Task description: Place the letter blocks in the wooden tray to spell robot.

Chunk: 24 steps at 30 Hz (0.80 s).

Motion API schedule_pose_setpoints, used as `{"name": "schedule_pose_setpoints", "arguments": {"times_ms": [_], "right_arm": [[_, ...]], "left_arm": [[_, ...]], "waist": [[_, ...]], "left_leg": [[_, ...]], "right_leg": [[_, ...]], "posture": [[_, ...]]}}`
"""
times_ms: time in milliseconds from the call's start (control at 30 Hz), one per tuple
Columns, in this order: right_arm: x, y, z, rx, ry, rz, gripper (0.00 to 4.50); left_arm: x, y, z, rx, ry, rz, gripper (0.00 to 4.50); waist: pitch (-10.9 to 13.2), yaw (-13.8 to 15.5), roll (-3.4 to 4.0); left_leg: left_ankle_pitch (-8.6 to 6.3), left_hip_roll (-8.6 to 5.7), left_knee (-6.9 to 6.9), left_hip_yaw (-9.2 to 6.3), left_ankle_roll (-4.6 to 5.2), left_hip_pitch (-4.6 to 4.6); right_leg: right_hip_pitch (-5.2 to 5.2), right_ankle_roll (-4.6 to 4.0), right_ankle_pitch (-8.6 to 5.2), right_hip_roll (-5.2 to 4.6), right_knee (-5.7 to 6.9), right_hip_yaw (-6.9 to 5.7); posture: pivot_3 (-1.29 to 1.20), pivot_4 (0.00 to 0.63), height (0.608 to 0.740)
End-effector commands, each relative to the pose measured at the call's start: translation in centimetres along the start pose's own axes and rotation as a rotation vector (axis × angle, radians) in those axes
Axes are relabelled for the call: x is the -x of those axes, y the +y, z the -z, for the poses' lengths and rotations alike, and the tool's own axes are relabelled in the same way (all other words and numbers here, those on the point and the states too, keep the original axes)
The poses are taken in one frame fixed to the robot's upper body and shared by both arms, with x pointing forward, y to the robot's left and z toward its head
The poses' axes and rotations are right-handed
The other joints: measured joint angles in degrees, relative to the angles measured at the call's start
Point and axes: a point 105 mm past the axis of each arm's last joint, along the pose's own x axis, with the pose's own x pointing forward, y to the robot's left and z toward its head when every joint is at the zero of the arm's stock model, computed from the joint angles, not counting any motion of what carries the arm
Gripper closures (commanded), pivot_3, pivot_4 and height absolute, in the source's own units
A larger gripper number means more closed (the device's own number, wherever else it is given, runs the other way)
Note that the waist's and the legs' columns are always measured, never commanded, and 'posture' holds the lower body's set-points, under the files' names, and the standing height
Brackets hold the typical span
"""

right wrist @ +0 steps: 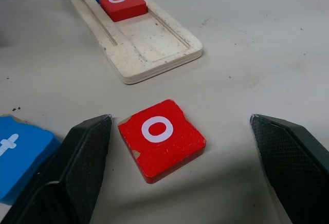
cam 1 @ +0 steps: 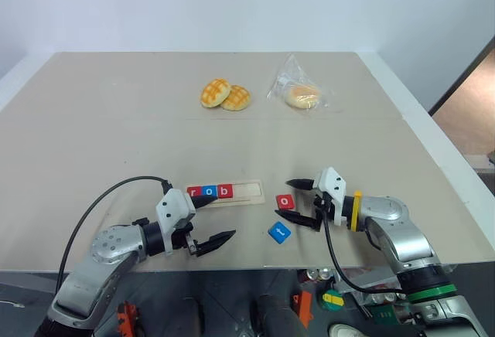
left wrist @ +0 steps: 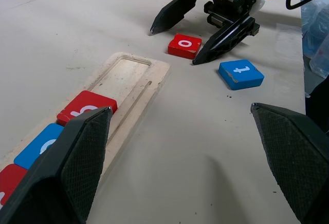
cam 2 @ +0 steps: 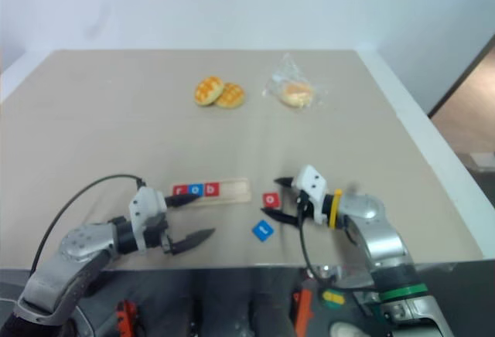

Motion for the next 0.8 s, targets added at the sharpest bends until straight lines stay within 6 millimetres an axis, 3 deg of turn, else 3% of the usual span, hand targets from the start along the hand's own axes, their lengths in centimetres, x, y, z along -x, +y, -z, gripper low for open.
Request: {"name": "schedule_pose_setpoints", "arguments": {"times_ms": [33, 133, 200, 533, 800], "right_arm": [[0.3, -0.2, 0.8, -0.021, 0.06, 0.047, 1.0], [0.2, -0.4, 0.6, -0.031, 0.052, 0.068, 2.24], [0.3, -0.4, 0.6, -0.036, 0.054, 0.078, 2.84], [0.7, -1.3, 0.5, -0.023, 0.055, 0.132, 2.86], [0.6, -1.8, -0.7, -0.009, 0.031, 0.158, 2.86]], "left_arm": [[0.1, -0.2, -0.5, -0.017, -0.021, 0.001, 0.0], [0.1, -0.2, -0.4, -0.017, -0.022, 0.002, 0.0], [0.0, -0.2, -0.4, -0.017, -0.022, 0.002, 0.0], [0.0, 0.0, -0.4, -0.012, -0.02, 0.001, 0.0], [0.0, 0.3, -0.5, -0.014, -0.023, -0.011, 0.0]], "waist": [[-0.01, 0.0, -0.01], [-0.01, 0.01, -0.01], [-0.01, 0.01, -0.01], [-0.01, 0.01, -0.01], [-0.01, 0.01, -0.01]], "left_leg": [[0.0, 0.0, 0.0, 0.01, 0.0, 0.0], [0.0, -0.01, 0.02, 0.03, 0.0, 0.0], [0.0, -0.02, 0.04, 0.07, 0.0, 0.0], [0.0, -0.02, 0.04, 0.09, 0.0, 0.0], [0.0, -0.02, 0.03, 0.11, 0.0, 0.0]], "right_leg": [[0.0, 0.0, 0.0, 0.0, 0.0, 0.01], [0.0, 0.0, 0.0, -0.01, 0.0, 0.03], [0.0, -0.03, -0.02, -0.02, 0.0, 0.07], [0.0, -0.06, -0.04, -0.02, 0.0, 0.09], [-0.01, -0.04, -0.03, -0.02, 0.0, 0.1]], "posture": [[0.0, 0.15, 0.74], [0.0, 0.15, 0.74], [0.0, 0.15, 0.74], [0.0, 0.15, 0.74], [0.0, 0.15, 0.74]]}}
